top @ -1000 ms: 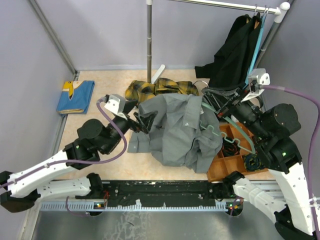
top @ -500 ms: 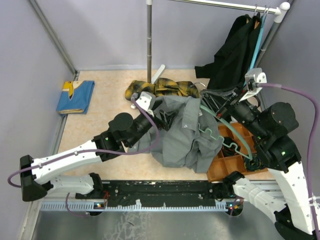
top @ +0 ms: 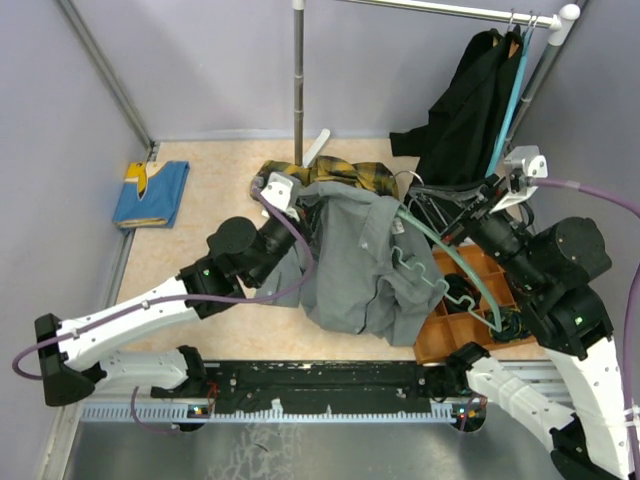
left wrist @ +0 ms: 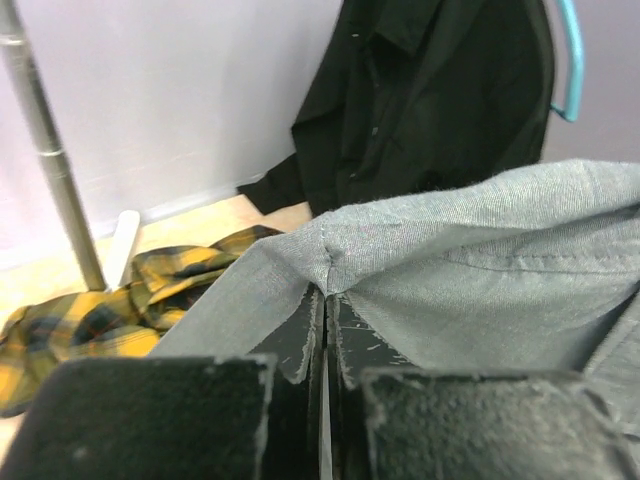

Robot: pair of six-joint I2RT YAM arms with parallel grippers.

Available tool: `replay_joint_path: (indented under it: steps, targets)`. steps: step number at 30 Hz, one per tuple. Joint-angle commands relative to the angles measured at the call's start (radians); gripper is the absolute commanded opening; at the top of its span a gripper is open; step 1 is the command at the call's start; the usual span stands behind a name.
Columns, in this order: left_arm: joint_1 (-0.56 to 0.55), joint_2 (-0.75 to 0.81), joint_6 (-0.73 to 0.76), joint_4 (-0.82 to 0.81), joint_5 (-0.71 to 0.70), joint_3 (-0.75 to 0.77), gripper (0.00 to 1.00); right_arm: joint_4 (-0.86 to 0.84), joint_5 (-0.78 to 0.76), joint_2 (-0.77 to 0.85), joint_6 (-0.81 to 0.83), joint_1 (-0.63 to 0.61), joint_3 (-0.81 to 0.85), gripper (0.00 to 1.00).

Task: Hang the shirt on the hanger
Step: Adjust the shirt on the hanger.

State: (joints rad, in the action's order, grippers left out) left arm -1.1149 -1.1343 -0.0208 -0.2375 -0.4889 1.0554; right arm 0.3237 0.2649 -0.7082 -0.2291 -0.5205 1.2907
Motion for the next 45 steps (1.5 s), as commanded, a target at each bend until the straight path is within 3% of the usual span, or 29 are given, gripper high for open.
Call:
replay_joint_path:
  steps: [1, 12, 15, 20, 28, 32, 36, 41, 43, 45]
  targets:
    - [0.053, 0.057, 0.023, 0.096, -0.071, 0.045, 0.0, 0.009, -0.045, 0.031, 0.026, 0.007, 0.044, 0.0]
    - [0.318, 0.079, -0.023, 0.392, -0.121, 0.167, 0.0, 0.086, -0.055, 0.106, 0.037, 0.007, 0.047, 0.0]
    - [0.407, 0.112, 0.014, 0.408, -0.2, 0.203, 0.0, 0.098, -0.062, 0.11, 0.042, 0.007, 0.059, 0.0]
    - [0.567, 0.129, 0.141, 0.409, -0.204, 0.335, 0.0, 0.102, -0.059, 0.106, 0.043, 0.007, 0.05, 0.0]
    - [0.619, 0.033, 0.398, 0.366, -0.281, 0.616, 0.0, 0.081, -0.058, 0.115, 0.031, 0.007, 0.009, 0.0]
    - [0.619, -0.008, 0.375, 0.438, -0.237, 0.692, 0.0, 0.081, -0.059, 0.119, 0.031, 0.007, -0.007, 0.0]
    - [0.619, 0.009, 0.164, 0.594, -0.079, 0.597, 0.0, 0.071, -0.058, 0.129, 0.01, 0.007, -0.043, 0.0]
    - [0.618, 0.107, -0.048, 0.628, 0.128, 0.295, 0.07, 0.066, -0.042, 0.143, -0.011, 0.007, -0.084, 0.0]
    - [0.619, 0.141, -0.079, 0.619, 0.178, 0.219, 0.15, 0.07, -0.039, 0.143, -0.01, 0.006, -0.087, 0.0]
    - [0.621, 0.156, -0.08, 0.639, 0.178, 0.201, 0.36, 0.073, -0.036, 0.14, -0.01, 0.007, -0.087, 0.0]
